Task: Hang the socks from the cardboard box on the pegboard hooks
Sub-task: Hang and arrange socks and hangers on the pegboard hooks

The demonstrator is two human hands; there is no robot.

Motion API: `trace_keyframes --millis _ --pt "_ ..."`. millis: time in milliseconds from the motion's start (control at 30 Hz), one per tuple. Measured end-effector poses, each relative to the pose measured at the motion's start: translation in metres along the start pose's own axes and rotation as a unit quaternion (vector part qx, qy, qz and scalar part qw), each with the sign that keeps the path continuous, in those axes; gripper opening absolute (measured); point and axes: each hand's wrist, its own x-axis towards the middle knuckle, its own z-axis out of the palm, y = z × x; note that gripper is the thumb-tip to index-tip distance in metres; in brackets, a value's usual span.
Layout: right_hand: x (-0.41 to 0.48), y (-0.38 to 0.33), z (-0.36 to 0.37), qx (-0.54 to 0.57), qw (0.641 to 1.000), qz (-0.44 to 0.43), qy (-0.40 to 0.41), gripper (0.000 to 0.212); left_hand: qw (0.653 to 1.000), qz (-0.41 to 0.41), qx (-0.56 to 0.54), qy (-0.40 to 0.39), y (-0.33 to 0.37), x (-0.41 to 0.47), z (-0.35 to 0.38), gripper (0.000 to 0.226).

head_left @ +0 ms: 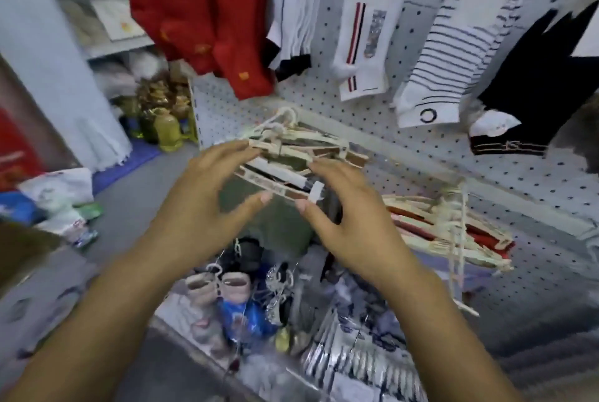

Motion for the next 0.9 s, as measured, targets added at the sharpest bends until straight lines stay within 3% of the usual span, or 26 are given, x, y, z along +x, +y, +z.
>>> trace_keyframes --millis 200,300,433,700,900 --pt "-0.018 -0.036 0.096 0.092 0.986 -0.036 -0.135 0.048 0.983 -0.172 0.056 0.027 -0.059 -0.123 -0.025 0.06" --pt "-0.024 -0.053 0.146 0.116 0.978 -0.047 -0.17 0.043 0.96 -0.257 0.108 0.018 -0.086 -0.176 -0.038 0.06" --pt "-0.027 -0.084 0.211 0.129 0.951 -0.056 -0.275 0.039 0.919 -0.37 0.138 0.008 -0.125 -0.236 -0.064 0.063" --pt "0.011 -0.184 0.346 0.133 0.93 -0.052 -0.339 0.038 0.853 -0.483 0.195 0.03 -0.237 -0.318 -0.154 0.055" --pt "0.056 -0.265 0.446 0.103 0.912 -0.09 -0.386 0.035 0.812 -0.555 0.177 0.03 -0.337 -0.355 -0.224 0.056"
